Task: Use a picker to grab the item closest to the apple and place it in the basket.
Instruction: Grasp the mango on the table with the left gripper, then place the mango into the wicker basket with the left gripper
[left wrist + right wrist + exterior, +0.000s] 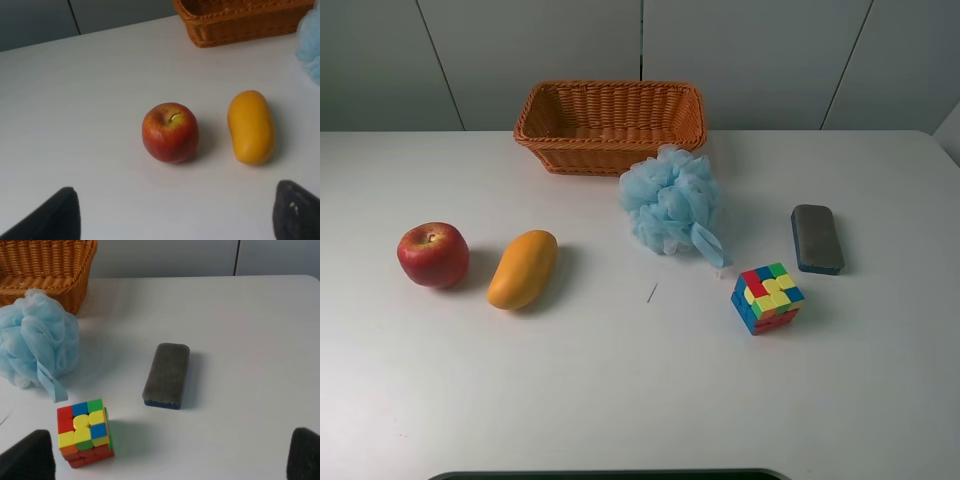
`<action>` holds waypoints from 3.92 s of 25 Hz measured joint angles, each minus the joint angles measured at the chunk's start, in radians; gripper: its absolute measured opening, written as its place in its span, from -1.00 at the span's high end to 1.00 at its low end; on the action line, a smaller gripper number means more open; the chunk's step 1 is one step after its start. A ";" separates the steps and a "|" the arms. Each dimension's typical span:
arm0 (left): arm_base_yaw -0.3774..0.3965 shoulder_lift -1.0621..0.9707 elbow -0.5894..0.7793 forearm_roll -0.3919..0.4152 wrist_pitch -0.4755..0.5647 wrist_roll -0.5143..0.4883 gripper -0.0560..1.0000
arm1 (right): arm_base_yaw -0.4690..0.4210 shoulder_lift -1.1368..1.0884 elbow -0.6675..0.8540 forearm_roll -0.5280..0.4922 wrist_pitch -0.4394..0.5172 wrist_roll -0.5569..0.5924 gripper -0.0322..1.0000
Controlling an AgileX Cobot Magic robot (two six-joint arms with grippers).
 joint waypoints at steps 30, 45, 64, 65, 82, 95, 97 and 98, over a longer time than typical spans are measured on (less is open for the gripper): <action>-0.041 0.860 -0.392 0.128 0.009 -0.193 -0.51 | 0.000 0.000 0.000 0.000 0.000 0.000 -0.41; -0.434 1.548 -0.542 0.136 -0.220 -0.348 -0.51 | 0.000 0.000 0.000 0.000 0.000 0.000 -0.41; -0.581 1.919 -0.619 0.130 -0.309 -0.425 -0.51 | 0.000 0.000 0.000 0.000 0.000 0.000 -0.41; -0.581 1.932 -0.619 0.130 -0.325 -0.425 -0.51 | 0.000 0.000 0.000 0.000 0.000 0.000 -0.41; -0.581 2.038 -0.622 0.124 -0.425 -0.421 -0.21 | 0.000 0.000 0.000 0.000 0.000 0.000 -0.41; -0.581 1.979 -0.706 0.086 -0.320 -0.421 -0.21 | 0.000 0.000 0.000 0.000 0.000 0.000 -0.41; -0.581 1.947 -0.764 0.084 -0.251 -0.421 -0.21 | 0.000 0.000 0.000 0.000 0.000 0.000 -0.41; -0.581 1.933 -0.802 0.084 -0.215 -0.421 -0.21 | 0.000 0.000 0.000 0.000 0.000 0.000 -0.41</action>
